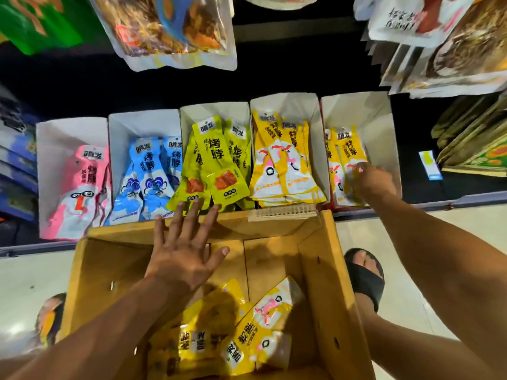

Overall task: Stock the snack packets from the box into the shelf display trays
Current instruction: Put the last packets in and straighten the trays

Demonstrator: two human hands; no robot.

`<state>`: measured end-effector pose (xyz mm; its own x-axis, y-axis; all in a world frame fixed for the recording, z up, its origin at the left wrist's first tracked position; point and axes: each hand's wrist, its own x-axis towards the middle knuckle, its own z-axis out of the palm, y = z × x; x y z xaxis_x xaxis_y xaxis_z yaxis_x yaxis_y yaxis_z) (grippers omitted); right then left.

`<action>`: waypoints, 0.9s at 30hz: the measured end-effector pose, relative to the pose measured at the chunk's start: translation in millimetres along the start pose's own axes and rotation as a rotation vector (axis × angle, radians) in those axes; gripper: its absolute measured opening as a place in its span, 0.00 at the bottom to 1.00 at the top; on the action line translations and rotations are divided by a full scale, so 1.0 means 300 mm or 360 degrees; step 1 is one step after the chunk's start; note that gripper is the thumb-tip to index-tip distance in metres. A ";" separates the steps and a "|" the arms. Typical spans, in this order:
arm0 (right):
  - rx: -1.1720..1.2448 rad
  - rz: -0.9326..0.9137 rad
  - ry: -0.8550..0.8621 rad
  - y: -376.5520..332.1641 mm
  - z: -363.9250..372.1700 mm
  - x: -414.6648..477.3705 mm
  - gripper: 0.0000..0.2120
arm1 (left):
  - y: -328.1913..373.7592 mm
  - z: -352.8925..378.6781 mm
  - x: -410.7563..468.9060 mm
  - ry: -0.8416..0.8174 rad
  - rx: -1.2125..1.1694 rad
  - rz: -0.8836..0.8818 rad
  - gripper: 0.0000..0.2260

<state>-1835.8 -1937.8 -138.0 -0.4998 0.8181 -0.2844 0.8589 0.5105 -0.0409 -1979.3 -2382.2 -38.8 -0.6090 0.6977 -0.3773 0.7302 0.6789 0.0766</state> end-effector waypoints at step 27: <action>0.0320 -0.0319 0.0254 -0.127 -0.227 -0.436 0.25 | -0.010 -0.066 -0.057 -0.0192 -0.0002 0.0054 0.33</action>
<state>-1810.6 -2046.2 -34.1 -0.6586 0.7461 -0.0981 0.7386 0.6159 -0.2740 -1977.2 -2391.6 -14.3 -0.5421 0.6877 -0.4829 0.7494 0.6557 0.0924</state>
